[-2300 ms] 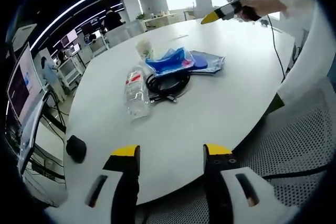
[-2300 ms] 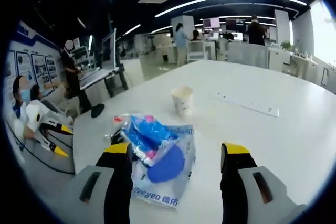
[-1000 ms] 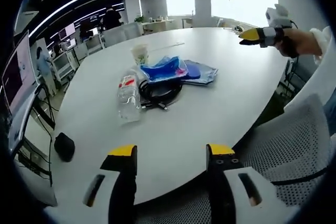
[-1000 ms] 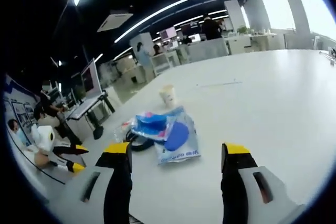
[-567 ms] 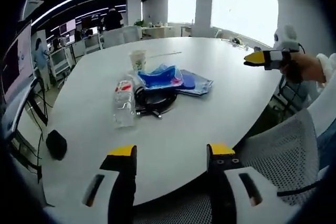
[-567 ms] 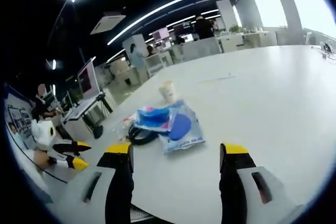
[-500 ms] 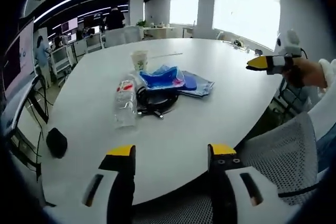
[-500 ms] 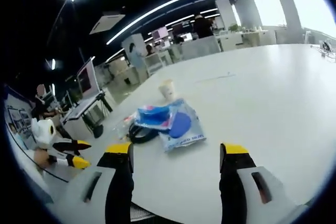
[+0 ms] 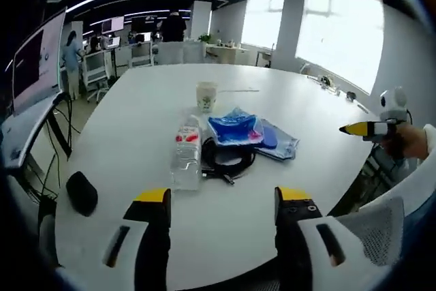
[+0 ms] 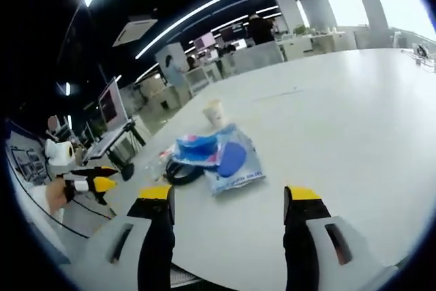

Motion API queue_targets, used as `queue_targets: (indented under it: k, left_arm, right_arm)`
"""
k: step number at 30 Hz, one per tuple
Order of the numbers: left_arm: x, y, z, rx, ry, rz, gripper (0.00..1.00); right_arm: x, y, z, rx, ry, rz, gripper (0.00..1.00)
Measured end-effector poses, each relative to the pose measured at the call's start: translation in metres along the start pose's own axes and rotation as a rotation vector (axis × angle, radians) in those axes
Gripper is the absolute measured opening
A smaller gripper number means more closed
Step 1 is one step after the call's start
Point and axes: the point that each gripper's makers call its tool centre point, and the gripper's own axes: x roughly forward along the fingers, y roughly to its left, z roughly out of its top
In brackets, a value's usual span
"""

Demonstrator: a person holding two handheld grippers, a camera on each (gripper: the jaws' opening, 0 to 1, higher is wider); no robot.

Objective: Arrange the tabletop items into an orderly group along one side of the table until the central work area is clear of visible clutter.

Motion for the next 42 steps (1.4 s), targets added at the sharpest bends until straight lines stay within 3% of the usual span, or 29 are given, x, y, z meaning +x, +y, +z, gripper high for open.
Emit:
queue_targets:
  k: [5, 8, 18, 20, 24, 28, 33, 37, 42]
  left_arm:
    - [0.028, 0.014, 0.016, -0.01, 0.021, 0.004, 0.63]
    - [0.047, 0.022, 0.014, 0.045, 0.089, 0.015, 0.6]
    - [0.1, 0.04, 0.004, -0.05, 0.218, 0.006, 0.62]
    - [0.107, 0.04, 0.005, -0.095, 0.225, 0.002, 0.64]
    - [0.123, 0.045, 0.001, -0.104, 0.25, 0.003, 0.66]
    - [0.132, 0.042, -0.003, -0.169, 0.272, -0.011, 0.68]
    - [0.142, 0.04, -0.007, -0.168, 0.279, -0.009, 0.69]
    - [0.149, 0.039, -0.015, -0.218, 0.294, -0.013, 0.69]
    - [0.154, 0.046, -0.012, -0.17, 0.283, 0.019, 0.59]
  right_arm:
    - [0.003, -0.001, -0.002, 0.004, 0.016, 0.013, 0.62]
    - [0.004, -0.006, -0.006, 0.022, 0.033, 0.012, 0.62]
    - [0.007, -0.014, -0.022, 0.082, 0.073, 0.019, 0.57]
    - [0.009, -0.016, -0.024, 0.09, 0.077, 0.019, 0.57]
    - [0.012, -0.017, -0.025, 0.114, 0.075, 0.021, 0.56]
    - [0.014, -0.018, -0.028, 0.134, 0.081, 0.021, 0.55]
    - [0.015, -0.02, -0.03, 0.143, 0.091, 0.019, 0.54]
    - [0.016, -0.024, -0.026, 0.188, 0.072, 0.02, 0.52]
    - [0.016, -0.025, -0.027, 0.197, 0.075, 0.018, 0.5]
